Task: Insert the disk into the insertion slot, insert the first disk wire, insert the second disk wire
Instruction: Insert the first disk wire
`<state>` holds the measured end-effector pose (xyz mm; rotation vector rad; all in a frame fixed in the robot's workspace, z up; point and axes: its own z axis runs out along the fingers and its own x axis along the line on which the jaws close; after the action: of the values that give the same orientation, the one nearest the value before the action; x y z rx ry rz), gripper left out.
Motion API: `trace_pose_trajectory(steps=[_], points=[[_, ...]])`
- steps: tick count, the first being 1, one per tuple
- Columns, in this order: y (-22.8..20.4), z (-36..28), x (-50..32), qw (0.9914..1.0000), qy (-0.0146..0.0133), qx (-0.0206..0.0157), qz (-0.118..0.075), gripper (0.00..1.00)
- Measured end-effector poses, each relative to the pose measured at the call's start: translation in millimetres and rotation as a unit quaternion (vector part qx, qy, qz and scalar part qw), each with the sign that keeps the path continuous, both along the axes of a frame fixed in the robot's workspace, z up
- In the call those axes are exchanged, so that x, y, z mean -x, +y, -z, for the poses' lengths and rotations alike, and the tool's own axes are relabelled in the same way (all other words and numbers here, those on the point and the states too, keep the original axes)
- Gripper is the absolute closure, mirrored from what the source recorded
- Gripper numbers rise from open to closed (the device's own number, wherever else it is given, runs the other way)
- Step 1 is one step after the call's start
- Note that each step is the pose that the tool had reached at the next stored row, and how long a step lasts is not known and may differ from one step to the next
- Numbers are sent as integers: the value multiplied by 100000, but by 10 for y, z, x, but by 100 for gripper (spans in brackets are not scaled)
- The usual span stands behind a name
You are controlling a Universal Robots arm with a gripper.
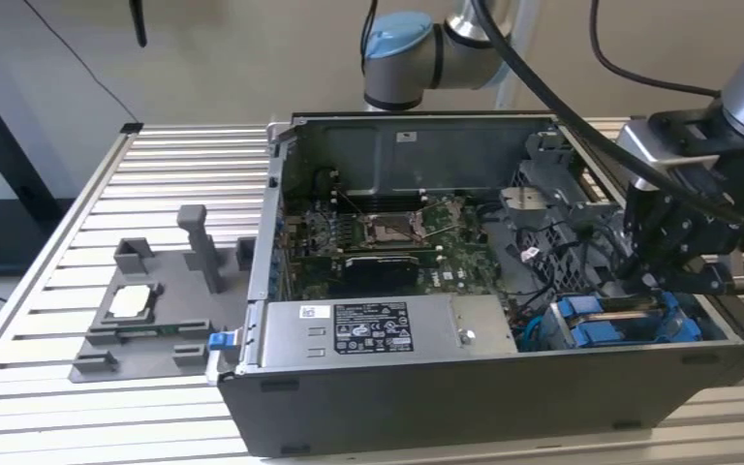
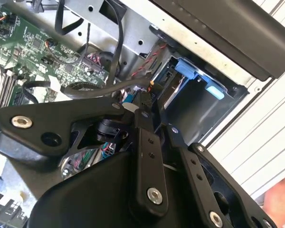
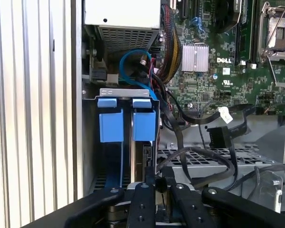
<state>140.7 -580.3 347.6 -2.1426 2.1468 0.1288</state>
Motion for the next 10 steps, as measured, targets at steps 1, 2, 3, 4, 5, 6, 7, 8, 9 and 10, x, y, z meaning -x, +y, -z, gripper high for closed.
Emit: trace_pose_trajectory(steps=[1, 2, 3, 4, 5, 6, 7, 8, 9, 10], points=[[-3, 1, -1, 100000, 0, -267, 46, 81], [-7, 2, -2, 99999, 1, -495, 107, 81], [-12, 4, -3, 99998, 0, -661, 164, 81], [-16, 5, -5, 99997, 0, -793, 222, 81], [-23, 6, -8, 99996, -1, -828, 278, 81], [-29, 8, -14, 99996, 26, -836, 335, 81], [-32, 9, -16, 99996, 44, -828, 396, 81], [-33, 13, -18, 99996, 54, -836, 439, 81], [-33, 19, -20, 99995, 59, -841, 482, 81], [-34, 24, -23, 99995, 60, -832, 523, 81]])
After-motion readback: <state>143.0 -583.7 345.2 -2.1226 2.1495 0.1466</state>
